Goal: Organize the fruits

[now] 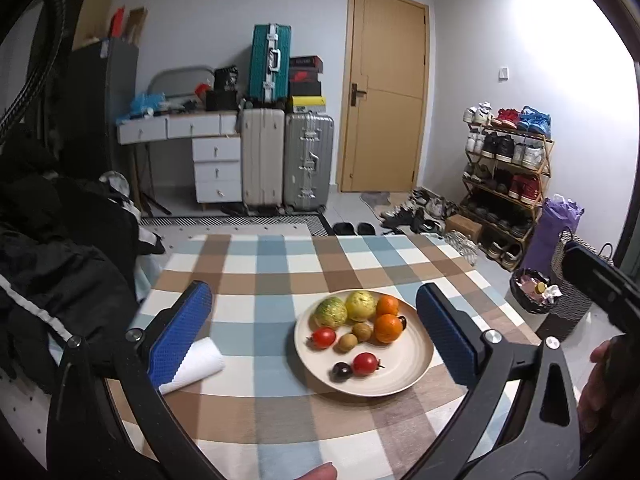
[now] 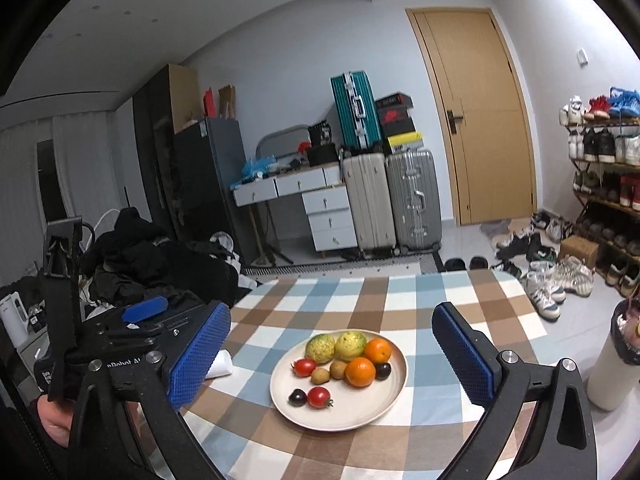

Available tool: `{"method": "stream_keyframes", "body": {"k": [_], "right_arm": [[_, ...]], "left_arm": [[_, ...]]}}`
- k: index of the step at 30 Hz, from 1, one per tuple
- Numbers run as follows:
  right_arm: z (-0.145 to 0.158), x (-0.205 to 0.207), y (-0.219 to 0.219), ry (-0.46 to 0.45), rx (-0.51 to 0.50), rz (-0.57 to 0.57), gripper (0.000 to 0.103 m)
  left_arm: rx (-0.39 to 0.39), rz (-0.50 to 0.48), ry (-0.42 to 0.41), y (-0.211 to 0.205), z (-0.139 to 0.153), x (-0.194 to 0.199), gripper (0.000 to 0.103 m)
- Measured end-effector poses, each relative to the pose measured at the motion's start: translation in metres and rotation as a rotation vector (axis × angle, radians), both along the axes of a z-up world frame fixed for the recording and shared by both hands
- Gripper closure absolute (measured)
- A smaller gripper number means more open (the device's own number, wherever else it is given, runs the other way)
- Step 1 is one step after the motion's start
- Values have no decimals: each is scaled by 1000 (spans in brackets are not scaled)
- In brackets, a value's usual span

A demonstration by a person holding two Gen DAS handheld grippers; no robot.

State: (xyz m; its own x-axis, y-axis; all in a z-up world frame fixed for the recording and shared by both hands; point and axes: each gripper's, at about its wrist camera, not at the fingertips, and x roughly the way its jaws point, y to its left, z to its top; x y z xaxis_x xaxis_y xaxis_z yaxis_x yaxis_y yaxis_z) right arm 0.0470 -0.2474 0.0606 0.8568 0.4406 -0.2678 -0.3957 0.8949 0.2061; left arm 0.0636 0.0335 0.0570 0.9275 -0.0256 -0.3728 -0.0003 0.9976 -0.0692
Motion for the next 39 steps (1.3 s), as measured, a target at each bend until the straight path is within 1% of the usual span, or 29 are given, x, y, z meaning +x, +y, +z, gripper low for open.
{"method": "stream_keyframes", "body": {"k": [3,6,8,10,15,20,23,26,28,32,37,39], "right_arm": [[4,-13,2,-39,-3,-6,0],[7,-27,5,-98,-9,-10,0],[8,-39,8,-148,-26,-23,0],[7,-46,9,-180,-41,-37,0],[2,-60,11,-215,-68,-68,0],[-9,-64,11,-213,-75,-92,0],[-18,-65,10,-210,-81,-107,0],[-26,-63,8,-205,-90,-116,0],[-34,-61,8,-195,-101,-119,0],[-49,-55,7,-174,-123,-125,0],[-71,-48,3,-138,-138,-141,0],[-79,-44,1,-124,-135,-145,0]], "left_arm": [[-17,25,-29,8,4,-18,1],[0,55,-64,13,6,-32,1],[12,57,-82,15,5,-41,1],[14,60,-98,18,4,-48,1],[0,56,-116,24,-1,-59,1],[18,65,-101,28,-14,-61,1],[9,64,-83,31,-25,-62,1],[-17,67,-70,34,-38,-60,1],[-27,67,-73,35,-47,-57,1],[-16,69,-73,34,-66,-43,1],[-17,82,-28,34,-90,-28,1],[-24,87,-26,34,-99,-23,1]]}}
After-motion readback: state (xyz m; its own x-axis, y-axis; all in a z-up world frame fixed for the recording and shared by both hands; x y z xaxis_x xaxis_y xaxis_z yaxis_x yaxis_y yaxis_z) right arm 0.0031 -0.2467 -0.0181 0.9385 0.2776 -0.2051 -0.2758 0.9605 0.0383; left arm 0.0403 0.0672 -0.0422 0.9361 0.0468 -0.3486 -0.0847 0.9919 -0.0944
